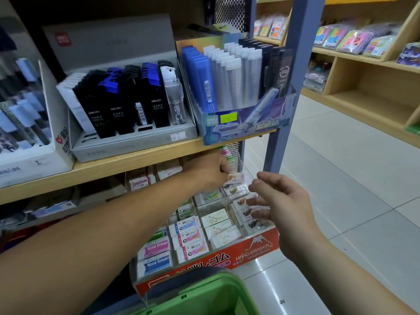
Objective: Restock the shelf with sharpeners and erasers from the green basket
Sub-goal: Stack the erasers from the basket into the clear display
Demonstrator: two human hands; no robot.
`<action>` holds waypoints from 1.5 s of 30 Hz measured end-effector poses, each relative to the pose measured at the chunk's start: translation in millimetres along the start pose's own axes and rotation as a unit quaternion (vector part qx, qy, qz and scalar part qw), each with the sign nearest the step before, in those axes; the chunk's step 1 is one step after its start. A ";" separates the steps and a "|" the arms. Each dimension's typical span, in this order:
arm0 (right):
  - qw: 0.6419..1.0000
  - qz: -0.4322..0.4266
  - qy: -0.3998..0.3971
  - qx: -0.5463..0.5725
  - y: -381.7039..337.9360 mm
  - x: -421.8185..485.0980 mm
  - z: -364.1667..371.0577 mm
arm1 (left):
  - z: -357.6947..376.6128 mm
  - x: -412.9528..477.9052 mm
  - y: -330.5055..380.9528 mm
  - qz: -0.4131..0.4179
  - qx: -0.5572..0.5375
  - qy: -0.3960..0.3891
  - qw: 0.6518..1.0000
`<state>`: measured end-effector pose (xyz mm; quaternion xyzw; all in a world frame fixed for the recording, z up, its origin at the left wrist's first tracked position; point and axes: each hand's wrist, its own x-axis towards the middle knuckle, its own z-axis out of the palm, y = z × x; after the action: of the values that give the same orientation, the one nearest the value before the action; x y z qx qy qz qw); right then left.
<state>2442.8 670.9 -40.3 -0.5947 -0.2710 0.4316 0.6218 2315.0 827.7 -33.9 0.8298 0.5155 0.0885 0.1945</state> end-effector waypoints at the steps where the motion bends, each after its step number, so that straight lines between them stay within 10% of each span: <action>1: 1.000 0.004 -0.002 0.002 0.0 0.1 -0.2 | 0.2 0.6 -0.4 0.003 0.016 -0.010 1.000; 13: 1.000 0.015 -0.012 -0.001 -1.6 -2.2 -2.5 | -13.1 -2.8 12.6 0.074 0.094 -0.146 0.982; 25: 0.976 -0.014 -0.136 -0.169 -7.3 -41.7 0.0 | -41.0 -90.3 -5.2 0.104 -0.109 0.047 0.987; 35: 0.824 -0.043 -0.341 -0.450 58.6 -130.6 -16.8 | 50.3 -256.0 -61.1 0.050 -0.181 -0.104 0.977; 40: 0.618 0.042 -0.435 -0.654 141.7 -166.9 -22.2 | 149.8 -304.5 -108.3 -0.072 -0.151 -0.263 0.950; 45: 0.600 0.144 -0.402 -0.676 229.8 -167.7 -11.5 | 220.5 -352.4 -154.8 -0.167 -0.172 -0.302 0.923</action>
<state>2322.6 502.7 -236.1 -0.6430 -0.6187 0.4045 -0.2002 2105.0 523.7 -279.5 0.6726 0.5405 -0.1129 0.4926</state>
